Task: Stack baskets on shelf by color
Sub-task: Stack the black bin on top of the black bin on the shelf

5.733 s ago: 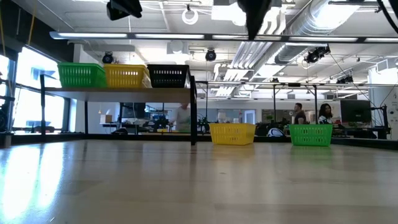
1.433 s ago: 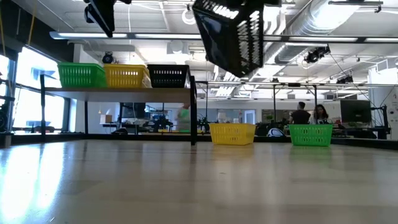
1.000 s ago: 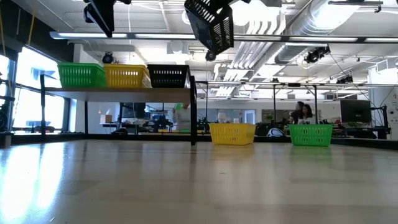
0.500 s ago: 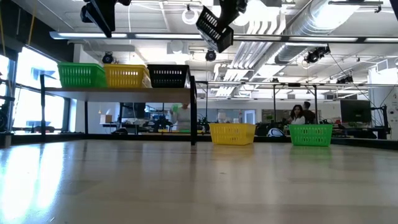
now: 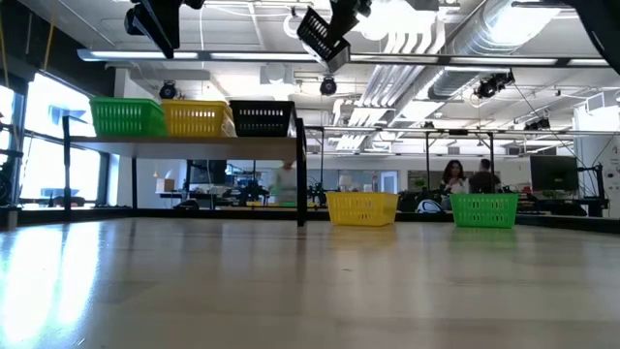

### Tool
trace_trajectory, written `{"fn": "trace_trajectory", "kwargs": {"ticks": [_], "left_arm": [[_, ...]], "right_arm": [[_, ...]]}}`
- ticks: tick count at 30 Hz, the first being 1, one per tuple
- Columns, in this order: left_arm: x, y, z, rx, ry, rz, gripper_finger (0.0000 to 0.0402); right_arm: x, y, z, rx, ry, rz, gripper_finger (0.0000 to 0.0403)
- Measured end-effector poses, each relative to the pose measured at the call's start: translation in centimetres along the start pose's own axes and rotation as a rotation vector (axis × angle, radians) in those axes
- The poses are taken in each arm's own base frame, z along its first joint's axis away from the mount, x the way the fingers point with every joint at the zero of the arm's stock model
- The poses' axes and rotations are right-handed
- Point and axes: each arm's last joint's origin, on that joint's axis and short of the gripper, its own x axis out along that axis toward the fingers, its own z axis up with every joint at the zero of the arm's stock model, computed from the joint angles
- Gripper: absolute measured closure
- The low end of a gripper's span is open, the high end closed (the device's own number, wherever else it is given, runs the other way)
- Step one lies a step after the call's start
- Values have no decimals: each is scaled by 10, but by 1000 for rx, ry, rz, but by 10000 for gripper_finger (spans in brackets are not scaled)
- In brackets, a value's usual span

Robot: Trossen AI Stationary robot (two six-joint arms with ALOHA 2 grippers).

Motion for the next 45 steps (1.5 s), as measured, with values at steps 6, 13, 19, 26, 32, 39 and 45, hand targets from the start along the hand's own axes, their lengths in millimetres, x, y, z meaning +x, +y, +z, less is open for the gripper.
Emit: {"fn": "trace_trajectory", "kwargs": {"ticks": [6,13,19,26,32,39,45], "left_arm": [[0,0,0,0,0,0,266],[0,0,0,0,-2,-1,266],[0,0,0,-3,-3,-1,266],[0,0,0,-26,-3,-1,266],[0,0,0,-25,-3,-1,266],[0,0,0,-29,-4,2,266],[0,0,0,-29,-4,2,266]], "right_arm": [[8,9,6,36,-8,32,403],[13,32,7,41,-5,113,403],[19,49,13,37,-58,152,403],[40,62,14,43,-55,215,403],[65,73,13,22,-13,247,403],[81,84,10,-2,17,279,403],[82,86,9,-15,29,286,403]]}}
